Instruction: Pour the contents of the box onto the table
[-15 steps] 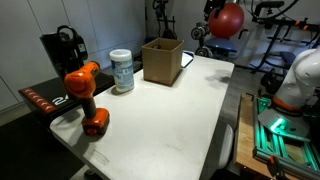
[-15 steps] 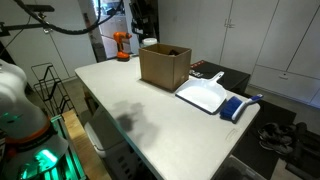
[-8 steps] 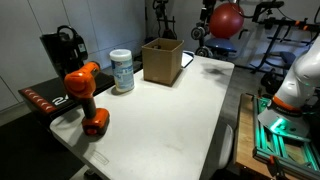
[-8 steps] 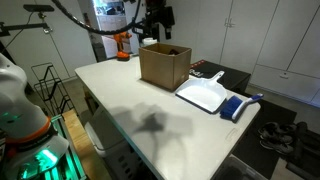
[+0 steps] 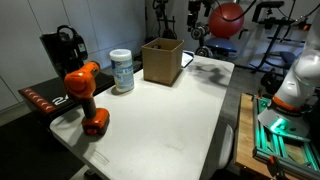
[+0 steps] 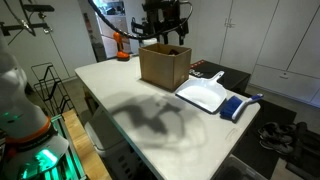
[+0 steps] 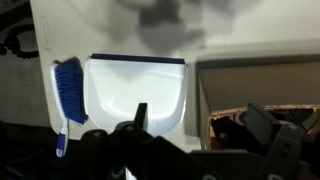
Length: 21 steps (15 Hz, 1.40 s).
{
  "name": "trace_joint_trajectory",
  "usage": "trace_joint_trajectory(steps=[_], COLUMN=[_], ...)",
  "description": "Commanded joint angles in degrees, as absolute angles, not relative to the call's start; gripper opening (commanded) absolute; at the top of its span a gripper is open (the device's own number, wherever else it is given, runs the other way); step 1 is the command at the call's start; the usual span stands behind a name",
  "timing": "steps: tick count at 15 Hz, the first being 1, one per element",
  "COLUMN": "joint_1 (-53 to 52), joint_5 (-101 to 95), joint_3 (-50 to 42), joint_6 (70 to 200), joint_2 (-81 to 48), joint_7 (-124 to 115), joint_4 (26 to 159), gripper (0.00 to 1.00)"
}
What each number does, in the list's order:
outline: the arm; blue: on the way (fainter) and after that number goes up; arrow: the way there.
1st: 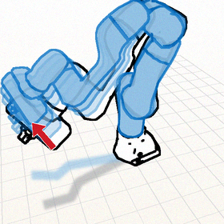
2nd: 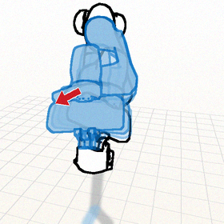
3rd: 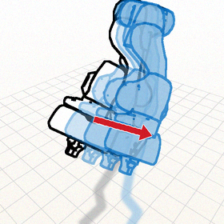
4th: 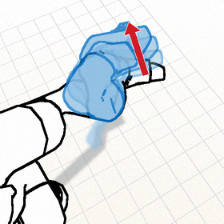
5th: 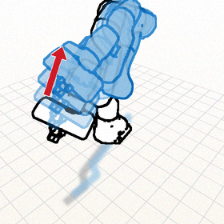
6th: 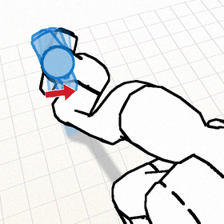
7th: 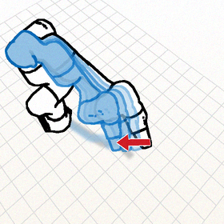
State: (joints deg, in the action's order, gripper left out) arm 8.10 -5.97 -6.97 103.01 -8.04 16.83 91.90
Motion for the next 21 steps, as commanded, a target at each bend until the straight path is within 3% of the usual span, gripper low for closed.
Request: trace_joint_trajectory(steps=[1,13,14,16,21], joint_1=[8.83,10.13,10.22,10.28,10.29], joint_5=[-0.92,2.77,2.79,2.61,1.89], joint_3=[-6.06,-3.48,-3.3,-3.09,-2.82], joint_6=[102.05,102.78,102.8,102.63,102.23], joint_2=[-14.1,-27.36,-28.07,-28.99,-29.92], joint_7=[19.7,20.64,20.75,20.57,20.95], joint_4=[85.61,76.32,75.91,75.07,74.05], gripper=[1.0,0.98,0.74,0.7,0.3])
